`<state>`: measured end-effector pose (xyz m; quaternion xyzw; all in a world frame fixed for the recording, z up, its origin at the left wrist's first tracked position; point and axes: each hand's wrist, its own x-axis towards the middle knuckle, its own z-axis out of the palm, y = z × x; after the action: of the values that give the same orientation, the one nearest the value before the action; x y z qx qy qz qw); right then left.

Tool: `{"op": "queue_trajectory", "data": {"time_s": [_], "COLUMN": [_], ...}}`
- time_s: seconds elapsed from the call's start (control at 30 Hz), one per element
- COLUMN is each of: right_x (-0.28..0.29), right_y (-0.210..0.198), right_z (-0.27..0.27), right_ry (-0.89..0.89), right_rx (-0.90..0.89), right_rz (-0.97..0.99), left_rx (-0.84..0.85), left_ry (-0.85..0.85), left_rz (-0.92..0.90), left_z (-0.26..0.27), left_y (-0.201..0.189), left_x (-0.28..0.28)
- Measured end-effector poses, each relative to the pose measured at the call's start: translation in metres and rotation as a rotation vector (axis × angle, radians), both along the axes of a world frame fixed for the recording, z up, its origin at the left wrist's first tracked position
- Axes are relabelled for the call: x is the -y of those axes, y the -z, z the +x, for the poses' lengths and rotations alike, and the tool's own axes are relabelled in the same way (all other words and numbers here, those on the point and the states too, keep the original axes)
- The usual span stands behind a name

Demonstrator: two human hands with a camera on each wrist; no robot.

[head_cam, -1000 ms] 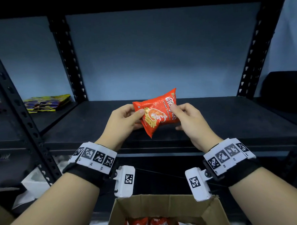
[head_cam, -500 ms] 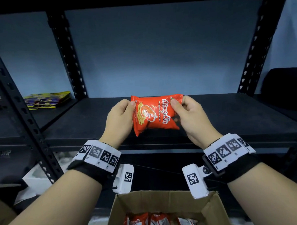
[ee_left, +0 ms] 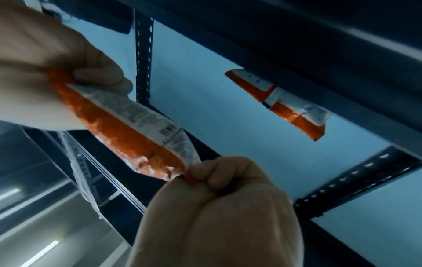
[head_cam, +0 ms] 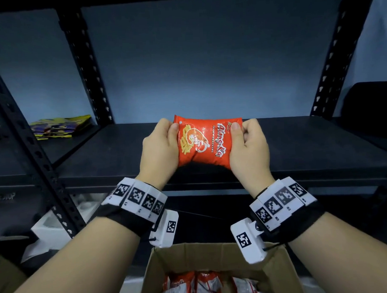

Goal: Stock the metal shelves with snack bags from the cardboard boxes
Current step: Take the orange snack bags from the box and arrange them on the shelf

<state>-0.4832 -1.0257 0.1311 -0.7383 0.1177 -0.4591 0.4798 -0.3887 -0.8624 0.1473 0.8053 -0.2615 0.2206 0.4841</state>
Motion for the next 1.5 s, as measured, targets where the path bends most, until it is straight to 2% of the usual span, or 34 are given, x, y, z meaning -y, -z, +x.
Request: {"op": "queue_trajectory", "data": {"time_s": [0.2,0.33,0.5,0.6,0.7,0.83,0.97,1.1,1.2,1.3,1.4,1.5], "right_x": [0.010,0.013,0.016,0.019,0.023,0.021,0.015,0.008,0.008,0.004,-0.005,-0.010], "right_y": [-0.008,-0.007,-0.002,-0.005,-0.005,0.001,0.008,0.013,0.011,0.006,0.000,-0.008], "right_z": [-0.001,0.001,0.005,0.009,0.015,0.020,0.023,0.027,0.036,0.047,0.058,0.070], "right_ry": [-0.155,-0.136,-0.148,-0.201,-0.276,-0.316,-0.309,-0.306,-0.266,-0.234,-0.244,-0.236], "right_rx": [0.054,0.082,0.057,-0.002,-0.072,-0.221,-0.334,-0.462,-0.514,-0.550,-0.597,-0.655], "right_rz": [-0.018,-0.003,0.042,0.040,0.075,-0.002,-0.121,-0.203,-0.221,-0.241,-0.281,-0.317], "left_rx": [-0.009,-0.089,-0.065,-0.028,-0.066,-0.164,-0.255,-0.412,-0.545,-0.640,-0.577,-0.569], "left_ry": [0.112,0.163,0.138,0.096,0.132,0.100,-0.009,-0.077,-0.167,-0.250,-0.413,-0.490], "left_rz": [-0.050,-0.152,-0.136,-0.067,-0.075,-0.219,-0.343,-0.386,-0.265,0.003,0.323,0.472], "left_z": [0.013,0.011,0.008,0.013,0.025,0.048,0.074,0.091,0.097,0.100,0.103,0.103], "left_y": [-0.001,0.000,0.004,0.005,-0.001,-0.003,0.002,0.011,0.020,0.024,0.018,0.015], "left_x": [-0.009,-0.004,-0.002,-0.006,-0.018,-0.046,-0.082,-0.112,-0.126,-0.142,-0.157,-0.163]}}
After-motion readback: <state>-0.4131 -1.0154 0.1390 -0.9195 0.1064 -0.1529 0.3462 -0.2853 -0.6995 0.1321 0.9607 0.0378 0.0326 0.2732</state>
